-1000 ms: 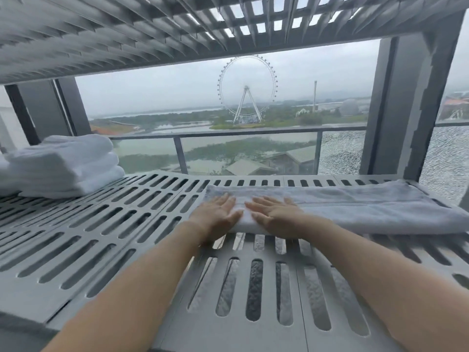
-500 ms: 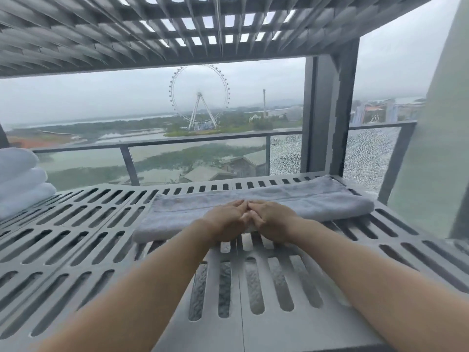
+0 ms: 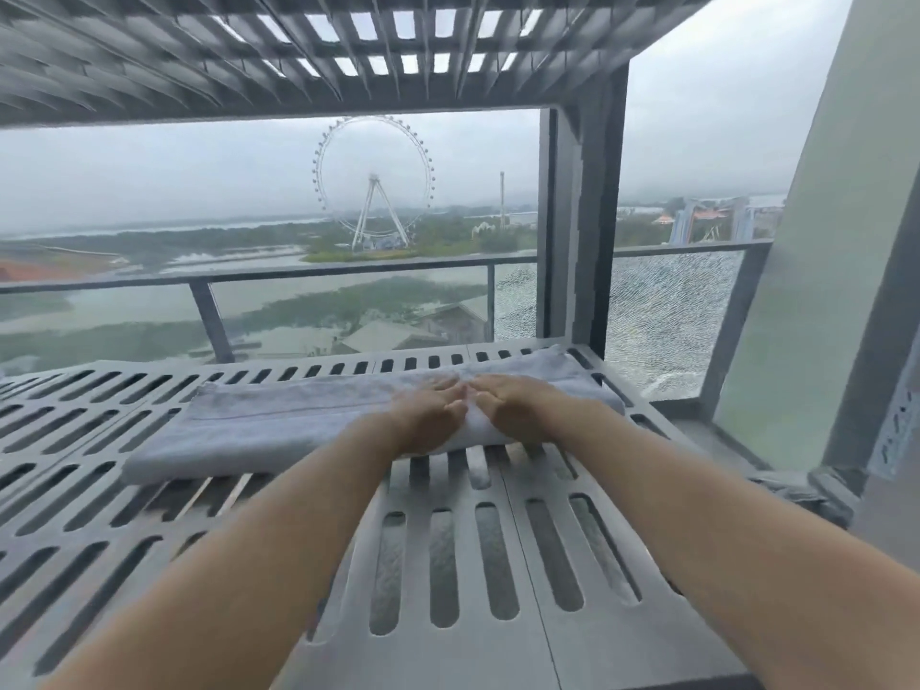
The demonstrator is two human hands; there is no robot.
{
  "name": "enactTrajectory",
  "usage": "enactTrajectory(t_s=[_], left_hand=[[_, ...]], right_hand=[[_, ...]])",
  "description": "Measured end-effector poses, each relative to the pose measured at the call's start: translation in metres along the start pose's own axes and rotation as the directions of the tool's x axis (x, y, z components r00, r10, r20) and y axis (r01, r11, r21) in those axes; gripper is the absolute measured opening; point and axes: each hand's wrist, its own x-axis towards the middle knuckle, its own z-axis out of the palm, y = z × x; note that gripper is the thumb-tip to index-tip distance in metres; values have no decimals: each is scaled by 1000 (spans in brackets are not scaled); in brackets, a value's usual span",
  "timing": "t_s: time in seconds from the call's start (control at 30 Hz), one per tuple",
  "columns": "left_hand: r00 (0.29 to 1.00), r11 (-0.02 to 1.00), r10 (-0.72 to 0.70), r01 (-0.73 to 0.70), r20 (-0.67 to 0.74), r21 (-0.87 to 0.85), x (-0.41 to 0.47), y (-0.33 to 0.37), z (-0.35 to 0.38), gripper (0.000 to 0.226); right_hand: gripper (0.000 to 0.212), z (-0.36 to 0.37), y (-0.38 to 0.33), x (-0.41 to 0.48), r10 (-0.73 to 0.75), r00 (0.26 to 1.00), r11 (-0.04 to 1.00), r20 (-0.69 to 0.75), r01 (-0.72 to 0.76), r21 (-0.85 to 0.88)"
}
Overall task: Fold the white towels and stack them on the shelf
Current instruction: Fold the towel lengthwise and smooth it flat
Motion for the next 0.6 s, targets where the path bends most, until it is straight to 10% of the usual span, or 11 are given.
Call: enactTrajectory(t_s=[0.6], left_hand=[[987, 987, -159, 160, -33, 9, 39, -6, 14, 53]], right_hand=[[48, -3, 51, 43, 148, 988, 989, 53, -147, -14]])
